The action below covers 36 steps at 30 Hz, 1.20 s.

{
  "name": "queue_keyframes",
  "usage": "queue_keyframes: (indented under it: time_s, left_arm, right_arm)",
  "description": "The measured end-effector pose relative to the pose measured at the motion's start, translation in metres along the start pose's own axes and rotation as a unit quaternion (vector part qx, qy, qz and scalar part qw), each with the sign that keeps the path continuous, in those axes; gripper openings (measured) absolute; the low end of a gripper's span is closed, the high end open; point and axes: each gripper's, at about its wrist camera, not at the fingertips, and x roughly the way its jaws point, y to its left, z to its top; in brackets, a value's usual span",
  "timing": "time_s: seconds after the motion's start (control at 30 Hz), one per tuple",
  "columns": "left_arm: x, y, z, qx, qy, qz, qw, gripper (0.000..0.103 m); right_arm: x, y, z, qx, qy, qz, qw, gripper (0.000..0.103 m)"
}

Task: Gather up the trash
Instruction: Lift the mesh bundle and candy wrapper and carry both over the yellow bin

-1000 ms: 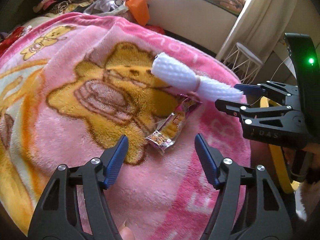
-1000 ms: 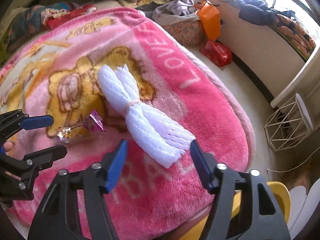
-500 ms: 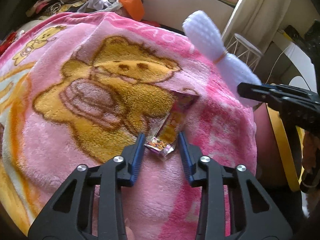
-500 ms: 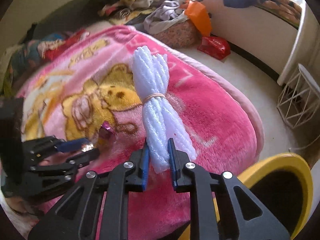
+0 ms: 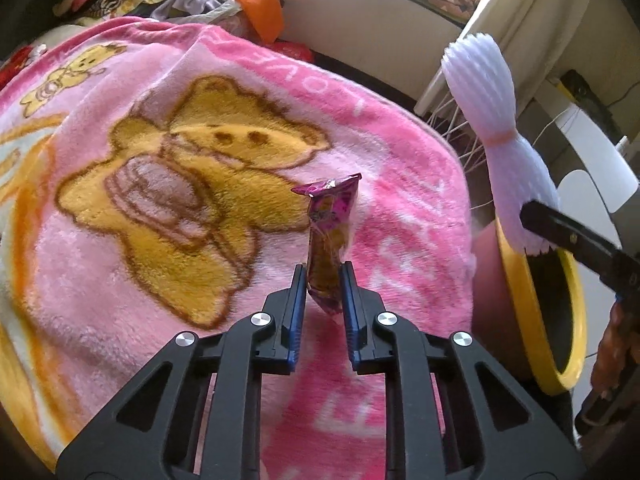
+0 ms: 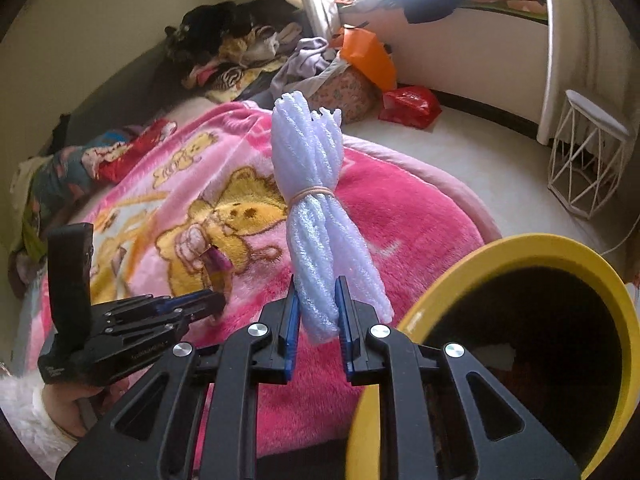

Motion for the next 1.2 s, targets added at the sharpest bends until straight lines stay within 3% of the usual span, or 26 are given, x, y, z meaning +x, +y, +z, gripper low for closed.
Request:
queue_keyframes:
  time_s: [0.57, 1.2]
  left_arm:
    - [-0.037, -0.097, 0.022, 0.073, -0.05, -0.067, 0.9938, 0.012]
    - [-0.037, -0.17, 0.014, 0.134, -0.05, -0.112, 0.9833, 0.012]
  right_arm:
    - [-0.068, -0.055, -0.031, 0.071, -0.054, -0.038, 0.995, 0.016]
    - [-0.106, -0.104, -0.072, 0.142, -0.071, -0.076, 0.984, 0.016]
